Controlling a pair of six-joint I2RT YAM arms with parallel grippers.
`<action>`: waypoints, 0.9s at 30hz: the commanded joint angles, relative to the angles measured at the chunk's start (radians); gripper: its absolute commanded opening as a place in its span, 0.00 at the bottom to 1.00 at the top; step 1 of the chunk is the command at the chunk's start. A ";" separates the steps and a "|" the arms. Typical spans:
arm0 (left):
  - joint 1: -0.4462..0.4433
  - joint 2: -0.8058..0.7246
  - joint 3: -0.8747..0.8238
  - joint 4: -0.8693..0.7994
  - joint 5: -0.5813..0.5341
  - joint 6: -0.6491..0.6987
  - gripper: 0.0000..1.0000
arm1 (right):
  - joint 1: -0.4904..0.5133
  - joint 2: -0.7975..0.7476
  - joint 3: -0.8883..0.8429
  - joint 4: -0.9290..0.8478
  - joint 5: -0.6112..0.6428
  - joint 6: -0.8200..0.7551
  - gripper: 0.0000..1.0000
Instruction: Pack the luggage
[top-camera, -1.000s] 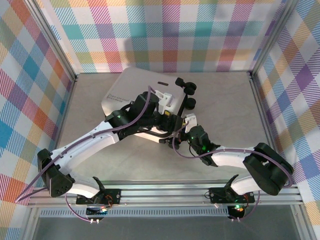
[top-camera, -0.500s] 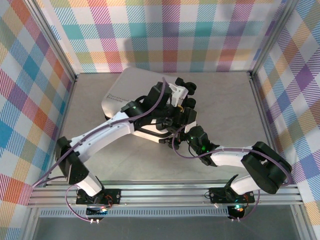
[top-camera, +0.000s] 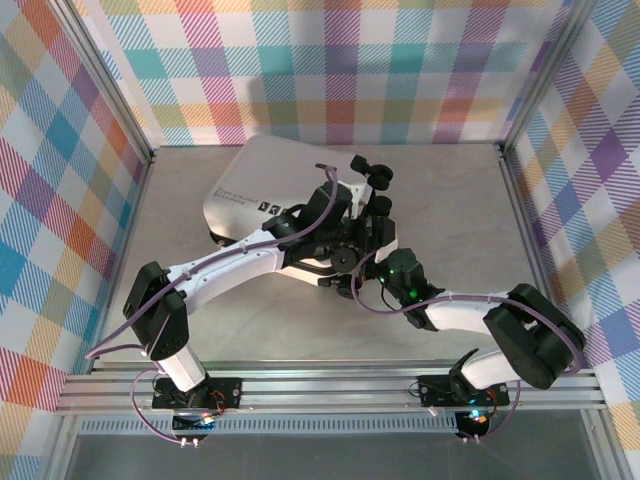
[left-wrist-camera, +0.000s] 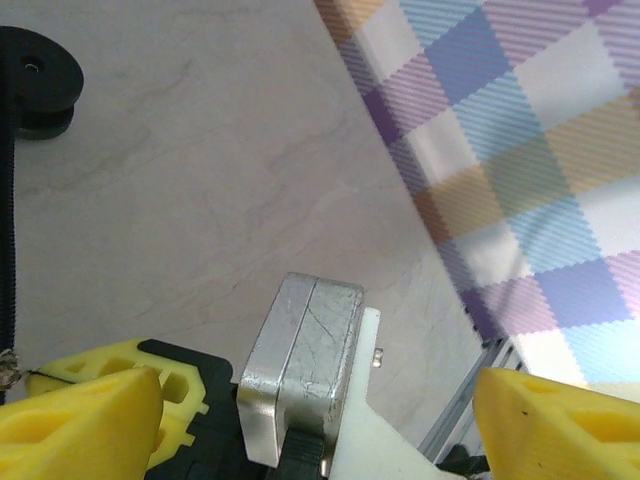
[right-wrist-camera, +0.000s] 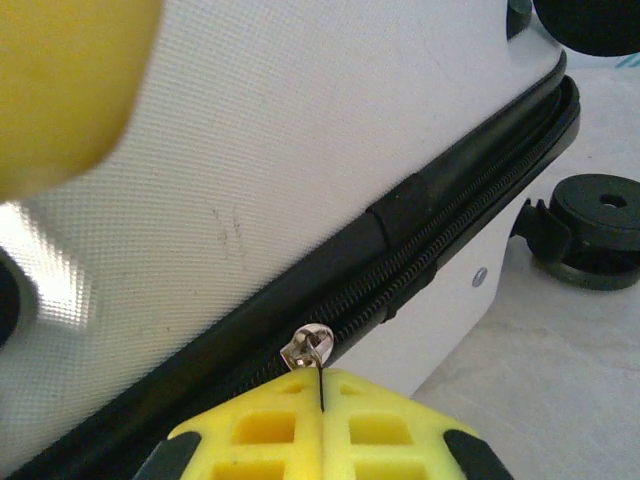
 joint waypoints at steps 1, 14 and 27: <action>0.010 -0.047 -0.073 0.037 -0.035 -0.117 0.81 | -0.041 0.010 0.004 0.112 -0.035 0.045 0.00; 0.016 -0.123 -0.234 0.108 -0.117 -0.243 0.80 | -0.164 0.155 0.085 0.180 -0.112 0.183 0.00; 0.030 -0.122 -0.282 0.053 -0.120 -0.228 0.80 | -0.317 0.245 0.251 0.092 -0.239 0.215 0.00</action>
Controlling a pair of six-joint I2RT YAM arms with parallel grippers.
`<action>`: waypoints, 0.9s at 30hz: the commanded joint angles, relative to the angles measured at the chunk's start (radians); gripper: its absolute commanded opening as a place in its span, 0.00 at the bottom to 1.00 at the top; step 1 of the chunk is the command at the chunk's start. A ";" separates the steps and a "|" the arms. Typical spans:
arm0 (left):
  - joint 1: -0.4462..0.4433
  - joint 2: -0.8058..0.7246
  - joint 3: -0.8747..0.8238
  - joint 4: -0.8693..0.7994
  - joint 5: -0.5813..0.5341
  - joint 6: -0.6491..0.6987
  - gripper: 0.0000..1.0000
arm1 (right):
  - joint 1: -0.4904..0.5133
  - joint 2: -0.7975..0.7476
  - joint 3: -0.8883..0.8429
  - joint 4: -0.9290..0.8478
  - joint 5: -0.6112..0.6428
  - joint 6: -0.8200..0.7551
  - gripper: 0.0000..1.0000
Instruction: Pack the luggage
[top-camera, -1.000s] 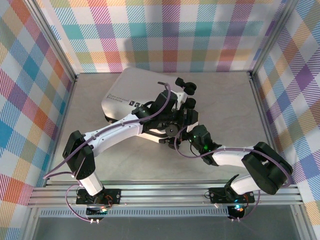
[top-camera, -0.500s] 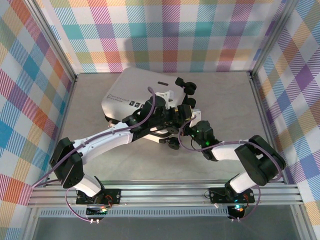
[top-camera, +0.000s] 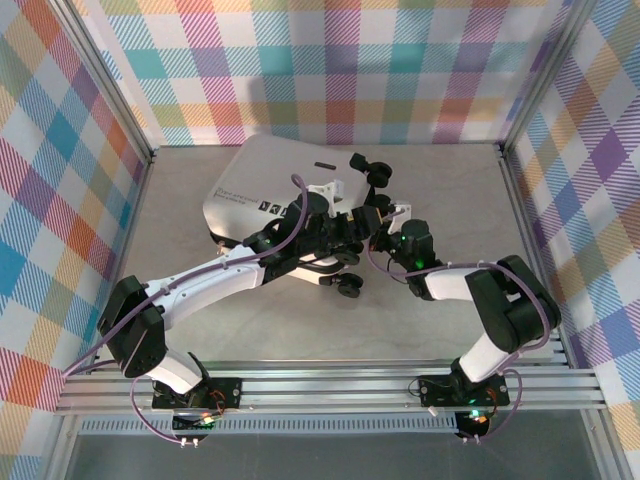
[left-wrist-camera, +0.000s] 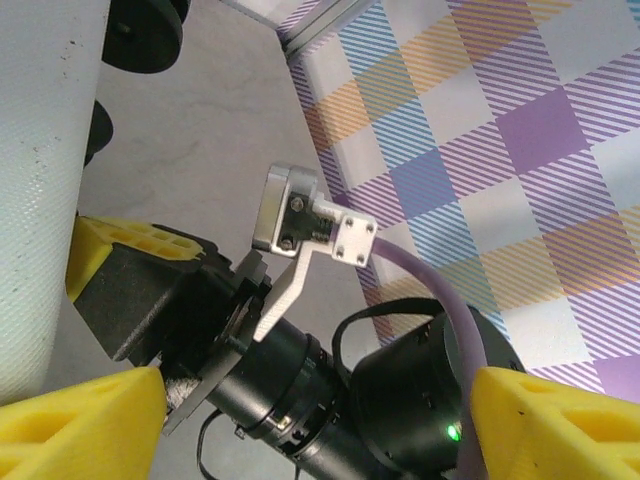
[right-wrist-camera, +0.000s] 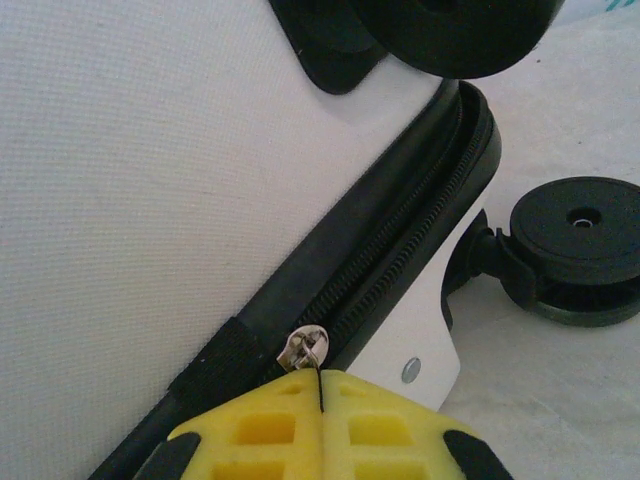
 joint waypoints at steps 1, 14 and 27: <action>0.016 0.014 -0.074 -0.189 -0.009 -0.012 0.80 | -0.075 0.039 0.094 0.036 0.025 0.031 0.00; 0.063 -0.062 -0.119 -0.246 -0.031 0.041 0.79 | -0.109 0.029 0.086 -0.004 -0.022 -0.014 0.00; 0.108 -0.139 0.002 -0.472 0.033 0.233 0.79 | 0.092 -0.185 -0.143 -0.003 0.062 -0.025 0.00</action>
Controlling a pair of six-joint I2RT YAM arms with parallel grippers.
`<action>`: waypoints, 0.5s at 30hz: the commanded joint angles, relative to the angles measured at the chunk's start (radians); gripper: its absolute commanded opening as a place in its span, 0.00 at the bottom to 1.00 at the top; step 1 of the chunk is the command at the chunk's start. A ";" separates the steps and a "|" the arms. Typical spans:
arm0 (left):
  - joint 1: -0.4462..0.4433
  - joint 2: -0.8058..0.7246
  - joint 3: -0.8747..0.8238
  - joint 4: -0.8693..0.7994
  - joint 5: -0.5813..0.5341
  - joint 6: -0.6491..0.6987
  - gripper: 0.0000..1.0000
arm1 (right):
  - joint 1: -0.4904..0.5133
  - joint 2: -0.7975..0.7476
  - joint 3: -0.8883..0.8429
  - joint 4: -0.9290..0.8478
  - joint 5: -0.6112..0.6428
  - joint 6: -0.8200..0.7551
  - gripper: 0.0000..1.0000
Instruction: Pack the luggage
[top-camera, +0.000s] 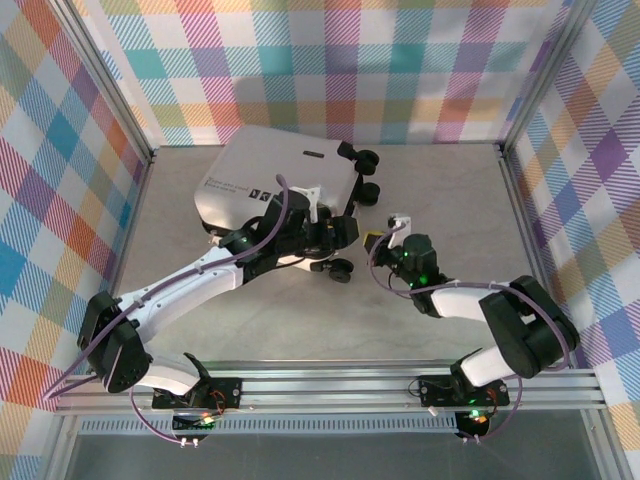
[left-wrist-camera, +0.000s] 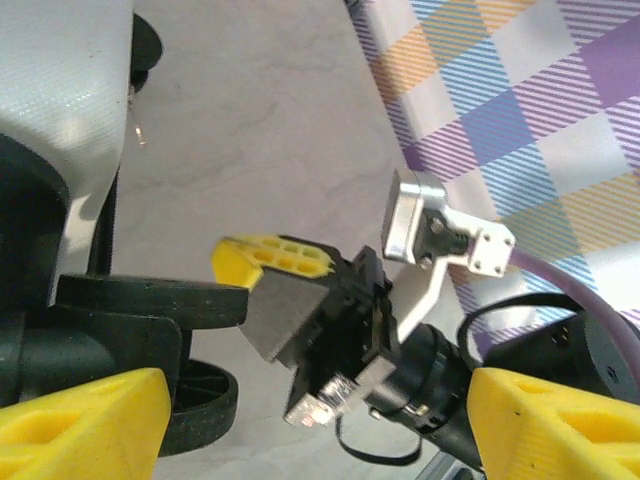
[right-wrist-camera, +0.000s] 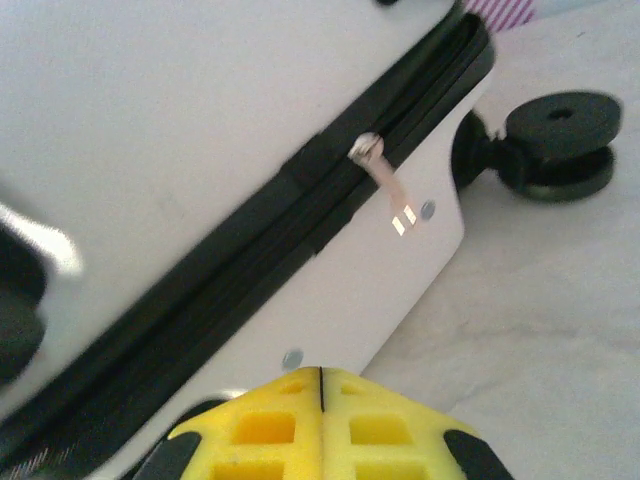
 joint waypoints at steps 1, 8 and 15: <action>0.031 -0.015 0.038 -0.216 -0.003 0.073 0.79 | -0.009 -0.013 0.020 -0.004 0.021 -0.038 0.00; 0.030 -0.045 0.121 -0.216 0.021 0.099 0.78 | -0.140 0.091 0.221 -0.109 -0.252 -0.051 0.24; 0.029 -0.019 0.191 -0.138 0.023 0.088 0.79 | -0.180 0.238 0.409 -0.208 -0.397 -0.070 0.41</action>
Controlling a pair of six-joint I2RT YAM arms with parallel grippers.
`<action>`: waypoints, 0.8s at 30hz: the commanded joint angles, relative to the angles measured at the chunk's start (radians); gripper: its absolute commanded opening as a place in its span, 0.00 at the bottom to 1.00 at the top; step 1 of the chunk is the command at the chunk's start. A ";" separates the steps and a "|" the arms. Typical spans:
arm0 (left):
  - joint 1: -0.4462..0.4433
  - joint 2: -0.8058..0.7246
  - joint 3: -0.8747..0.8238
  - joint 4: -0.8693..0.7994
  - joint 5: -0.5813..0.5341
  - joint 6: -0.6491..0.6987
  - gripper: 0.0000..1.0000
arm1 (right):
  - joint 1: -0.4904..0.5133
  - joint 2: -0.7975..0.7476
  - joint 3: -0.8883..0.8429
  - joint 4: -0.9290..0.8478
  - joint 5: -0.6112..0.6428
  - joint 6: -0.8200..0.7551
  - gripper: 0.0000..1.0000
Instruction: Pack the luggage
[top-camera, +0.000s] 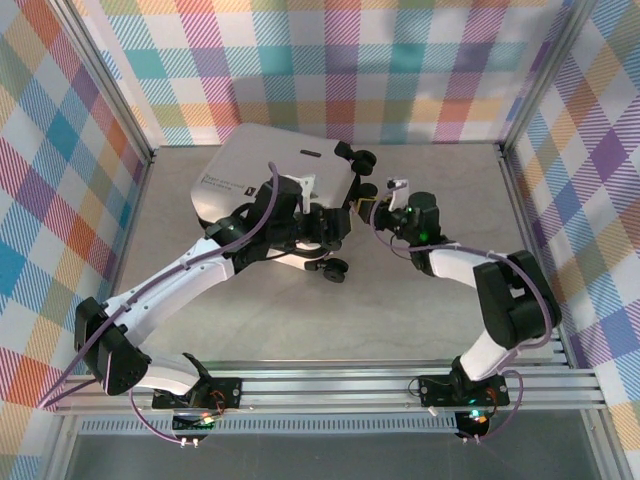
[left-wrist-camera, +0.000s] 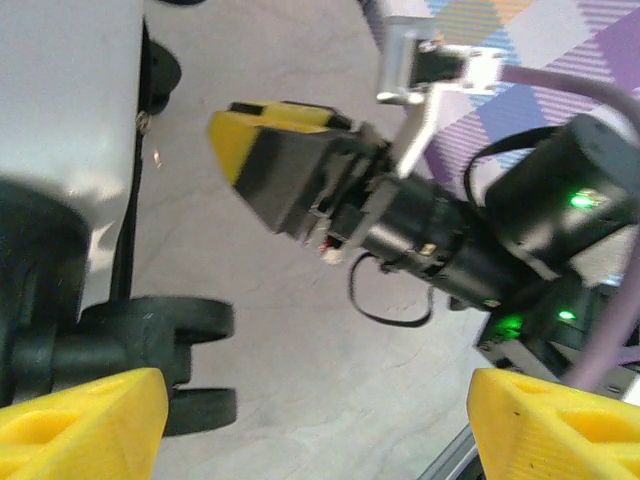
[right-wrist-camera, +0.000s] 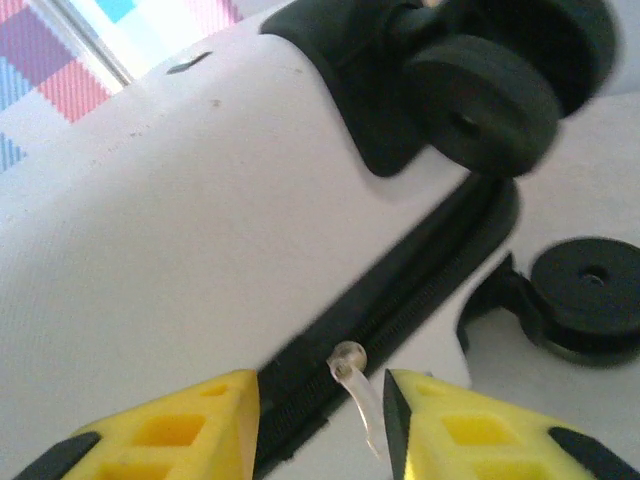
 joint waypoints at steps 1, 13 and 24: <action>0.005 0.007 0.062 0.042 0.021 0.012 0.79 | -0.017 0.068 0.060 -0.059 -0.122 -0.015 0.42; -0.021 0.184 0.142 0.192 0.051 -0.021 0.79 | -0.036 0.224 0.117 -0.010 -0.230 0.071 0.38; -0.038 0.292 0.210 0.191 0.060 -0.020 0.79 | -0.045 0.259 0.147 0.000 -0.261 0.088 0.30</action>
